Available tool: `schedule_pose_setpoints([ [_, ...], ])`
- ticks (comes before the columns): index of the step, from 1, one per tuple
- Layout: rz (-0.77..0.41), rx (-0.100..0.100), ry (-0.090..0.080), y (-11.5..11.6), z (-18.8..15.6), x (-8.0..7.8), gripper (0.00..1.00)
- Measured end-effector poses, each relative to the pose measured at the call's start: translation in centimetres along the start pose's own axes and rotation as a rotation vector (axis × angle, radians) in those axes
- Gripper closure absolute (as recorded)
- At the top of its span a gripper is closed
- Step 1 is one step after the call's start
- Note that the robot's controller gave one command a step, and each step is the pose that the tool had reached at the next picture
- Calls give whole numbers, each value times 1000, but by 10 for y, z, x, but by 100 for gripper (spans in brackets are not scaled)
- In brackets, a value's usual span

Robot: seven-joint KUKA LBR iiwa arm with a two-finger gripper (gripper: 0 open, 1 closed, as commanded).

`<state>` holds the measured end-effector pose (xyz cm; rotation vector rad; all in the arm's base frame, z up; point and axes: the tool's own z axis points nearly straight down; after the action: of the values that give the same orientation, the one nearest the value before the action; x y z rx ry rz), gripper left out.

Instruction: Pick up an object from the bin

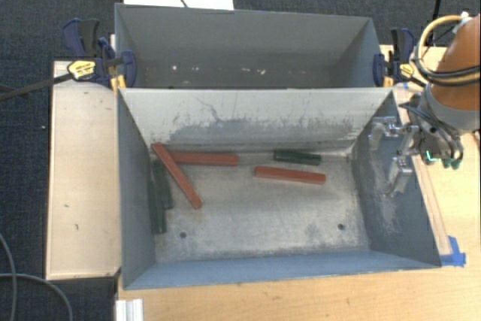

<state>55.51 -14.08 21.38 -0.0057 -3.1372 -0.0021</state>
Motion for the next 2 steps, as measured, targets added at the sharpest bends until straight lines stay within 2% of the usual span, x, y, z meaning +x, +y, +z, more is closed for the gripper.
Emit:
schedule_pose_setpoints([
  [1, -3, 2, -8, 0, -4, -2, 0],
  [2, 61, 3, -12, 22, 28, -19, 0],
])
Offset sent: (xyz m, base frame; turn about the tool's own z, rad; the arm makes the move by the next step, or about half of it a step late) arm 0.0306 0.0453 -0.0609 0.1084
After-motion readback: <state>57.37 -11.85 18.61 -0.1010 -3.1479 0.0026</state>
